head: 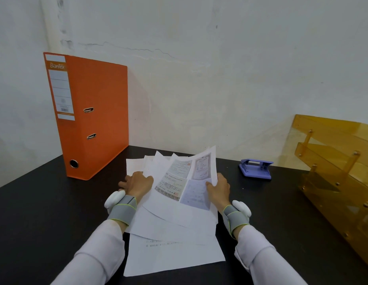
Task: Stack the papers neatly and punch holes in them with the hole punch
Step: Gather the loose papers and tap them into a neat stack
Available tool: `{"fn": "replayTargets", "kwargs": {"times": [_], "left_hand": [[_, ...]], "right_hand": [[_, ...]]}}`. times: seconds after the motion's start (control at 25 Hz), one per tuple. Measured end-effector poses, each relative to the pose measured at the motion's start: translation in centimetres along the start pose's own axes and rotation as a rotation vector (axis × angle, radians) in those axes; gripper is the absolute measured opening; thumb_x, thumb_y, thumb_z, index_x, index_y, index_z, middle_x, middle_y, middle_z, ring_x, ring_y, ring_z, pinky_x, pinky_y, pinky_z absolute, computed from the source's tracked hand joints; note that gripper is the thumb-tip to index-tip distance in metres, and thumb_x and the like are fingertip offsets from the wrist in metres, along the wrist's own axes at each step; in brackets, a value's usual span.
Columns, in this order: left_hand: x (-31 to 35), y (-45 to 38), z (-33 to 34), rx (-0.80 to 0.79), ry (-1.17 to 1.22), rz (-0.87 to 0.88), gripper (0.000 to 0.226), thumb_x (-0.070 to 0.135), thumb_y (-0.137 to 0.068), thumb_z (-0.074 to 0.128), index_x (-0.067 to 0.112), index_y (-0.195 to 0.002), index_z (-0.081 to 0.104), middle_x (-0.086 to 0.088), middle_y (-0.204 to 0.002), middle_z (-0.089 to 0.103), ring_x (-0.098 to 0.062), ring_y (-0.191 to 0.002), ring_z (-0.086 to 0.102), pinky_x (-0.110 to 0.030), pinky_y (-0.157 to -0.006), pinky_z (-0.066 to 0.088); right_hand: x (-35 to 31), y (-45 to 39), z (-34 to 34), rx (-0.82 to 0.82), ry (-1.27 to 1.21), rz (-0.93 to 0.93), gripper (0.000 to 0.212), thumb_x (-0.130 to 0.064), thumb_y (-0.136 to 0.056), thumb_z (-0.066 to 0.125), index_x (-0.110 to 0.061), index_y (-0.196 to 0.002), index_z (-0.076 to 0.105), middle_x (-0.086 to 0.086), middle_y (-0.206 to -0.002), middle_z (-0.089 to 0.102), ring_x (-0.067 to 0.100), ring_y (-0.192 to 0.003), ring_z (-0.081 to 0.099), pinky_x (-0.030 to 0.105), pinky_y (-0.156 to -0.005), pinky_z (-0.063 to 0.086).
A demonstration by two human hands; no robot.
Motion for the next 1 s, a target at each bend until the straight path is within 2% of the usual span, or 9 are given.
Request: {"fn": "replayTargets", "kwargs": {"times": [0.16, 0.28, 0.4, 0.52, 0.68, 0.8, 1.0], "left_hand": [[0.1, -0.7, 0.0, -0.052, 0.117, 0.029, 0.046, 0.029, -0.086, 0.05, 0.014, -0.129, 0.051, -0.02, -0.14, 0.04, -0.043, -0.127, 0.032, -0.044, -0.106, 0.027], [0.2, -0.9, 0.0, -0.101, 0.184, 0.039, 0.049, 0.031, -0.084, 0.056, 0.009, -0.128, 0.053, -0.02, -0.138, 0.047, -0.042, -0.126, 0.041, -0.045, -0.109, 0.033], [0.6, -0.9, 0.2, -0.152, 0.263, 0.054, 0.045, 0.028, -0.081, 0.062, 0.005, -0.119, 0.06, -0.02, -0.128, 0.057, -0.04, -0.12, 0.05, -0.046, -0.104, 0.041], [1.0, -0.7, 0.6, -0.179, 0.35, 0.051, 0.036, 0.025, -0.079, 0.064, 0.005, -0.109, 0.065, -0.02, -0.12, 0.062, -0.042, -0.114, 0.054, -0.046, -0.103, 0.042], [2.1, -0.1, 1.0, -0.154, 0.377, 0.088, 0.043, 0.02, -0.078, 0.066, 0.01, -0.119, 0.056, -0.015, -0.129, 0.057, -0.037, -0.122, 0.049, -0.045, -0.107, 0.037], [2.5, 0.1, 0.9, -0.14, 0.378, 0.095, 0.05, 0.02, -0.079, 0.066, 0.012, -0.126, 0.05, -0.014, -0.134, 0.052, -0.034, -0.124, 0.046, -0.045, -0.107, 0.038], [2.3, -0.2, 0.5, -0.159, 0.47, 0.081, 0.051, 0.011, -0.078, 0.068, 0.005, -0.125, 0.049, -0.016, -0.131, 0.055, -0.033, -0.118, 0.052, -0.039, -0.094, 0.045]], "right_hand": [[-0.4, 0.0, 0.7, -0.033, 0.006, -0.005, 0.027, -0.007, -0.09, 0.051, -0.003, -0.116, 0.052, 0.016, -0.126, 0.06, 0.034, -0.115, 0.056, 0.026, -0.08, 0.04], [-0.7, 0.2, 1.3, -0.059, 0.014, 0.003, 0.03, -0.01, -0.092, 0.05, -0.007, -0.121, 0.049, 0.013, -0.131, 0.057, 0.034, -0.119, 0.054, 0.038, -0.095, 0.045], [-0.8, 0.4, 1.5, -0.065, 0.036, -0.012, 0.031, -0.014, -0.088, 0.057, -0.007, -0.117, 0.049, 0.013, -0.125, 0.06, 0.034, -0.114, 0.056, 0.042, -0.095, 0.047], [-0.8, 0.5, 1.7, -0.091, 0.029, 0.005, 0.038, -0.016, -0.083, 0.065, -0.008, -0.115, 0.047, 0.012, -0.123, 0.06, 0.033, -0.111, 0.058, 0.044, -0.094, 0.05], [-0.9, 0.6, 2.3, -0.129, -0.023, 0.029, 0.043, -0.014, -0.082, 0.066, -0.009, -0.118, 0.044, 0.013, -0.124, 0.058, 0.031, -0.111, 0.058, 0.04, -0.091, 0.051], [-1.2, 0.6, 2.4, -0.128, -0.021, 0.029, 0.042, -0.013, -0.082, 0.066, -0.008, -0.117, 0.044, 0.014, -0.124, 0.058, 0.032, -0.111, 0.058, 0.042, -0.093, 0.051], [-1.4, 0.5, 2.9, -0.174, -0.083, 0.078, 0.043, -0.006, -0.082, 0.062, -0.007, -0.121, 0.043, 0.014, -0.128, 0.055, 0.032, -0.113, 0.057, 0.037, -0.087, 0.051]]}}
Point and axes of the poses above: each hand's wrist, its own y-axis away from the middle knuckle, its own z-axis out of the palm, x = y × z, the point moved 9 cm from there along -y, towards the middle knuckle
